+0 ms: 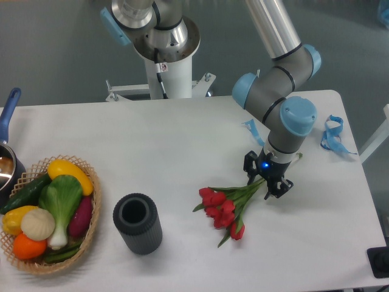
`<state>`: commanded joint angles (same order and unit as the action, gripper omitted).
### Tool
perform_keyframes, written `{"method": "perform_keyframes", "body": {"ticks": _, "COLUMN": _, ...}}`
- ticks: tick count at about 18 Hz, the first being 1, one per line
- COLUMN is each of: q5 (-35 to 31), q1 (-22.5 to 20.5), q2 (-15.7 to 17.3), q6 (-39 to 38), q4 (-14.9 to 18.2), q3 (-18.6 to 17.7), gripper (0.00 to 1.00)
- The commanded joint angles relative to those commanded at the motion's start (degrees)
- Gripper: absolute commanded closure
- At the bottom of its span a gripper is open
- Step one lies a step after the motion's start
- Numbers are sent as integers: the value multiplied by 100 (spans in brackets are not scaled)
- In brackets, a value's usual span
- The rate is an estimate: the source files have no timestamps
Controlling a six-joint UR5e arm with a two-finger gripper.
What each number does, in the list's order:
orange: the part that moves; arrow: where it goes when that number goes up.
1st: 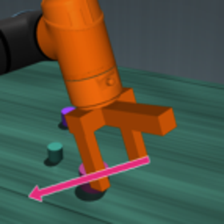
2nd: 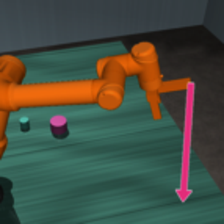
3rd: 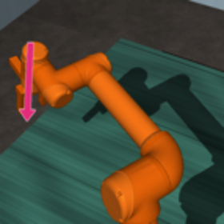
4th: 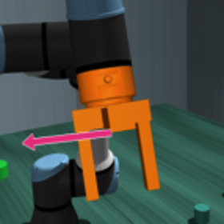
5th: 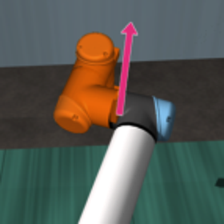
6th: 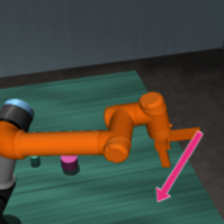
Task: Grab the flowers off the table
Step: 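Lift the red tulip bunch up off the table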
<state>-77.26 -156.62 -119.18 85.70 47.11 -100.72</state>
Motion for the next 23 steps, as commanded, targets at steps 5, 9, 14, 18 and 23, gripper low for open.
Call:
{"method": "perform_keyframes", "body": {"ticks": 5, "q5": -9, "q1": 0, "q2": 53, "q6": -430, "q4": 9, "q3": 26, "gripper": 90}}
{"method": "perform_keyframes", "body": {"ticks": 9, "q5": 9, "q1": -9, "q2": 131, "q6": -440, "q4": 18, "q3": 35, "gripper": 90}}
{"method": "perform_keyframes", "body": {"ticks": 14, "q5": 245, "q1": 9, "q2": 702, "q6": -719, "q4": 18, "q3": 0, "gripper": 90}}
{"method": "perform_keyframes", "body": {"ticks": 18, "q5": 1940, "q1": -44, "q2": 1388, "q6": -1353, "q4": 9, "q3": -9, "gripper": 90}}
{"method": "perform_keyframes", "body": {"ticks": 23, "q5": 2872, "q1": -18, "q2": 1941, "q6": -1731, "q4": 35, "q3": -114, "gripper": 90}}
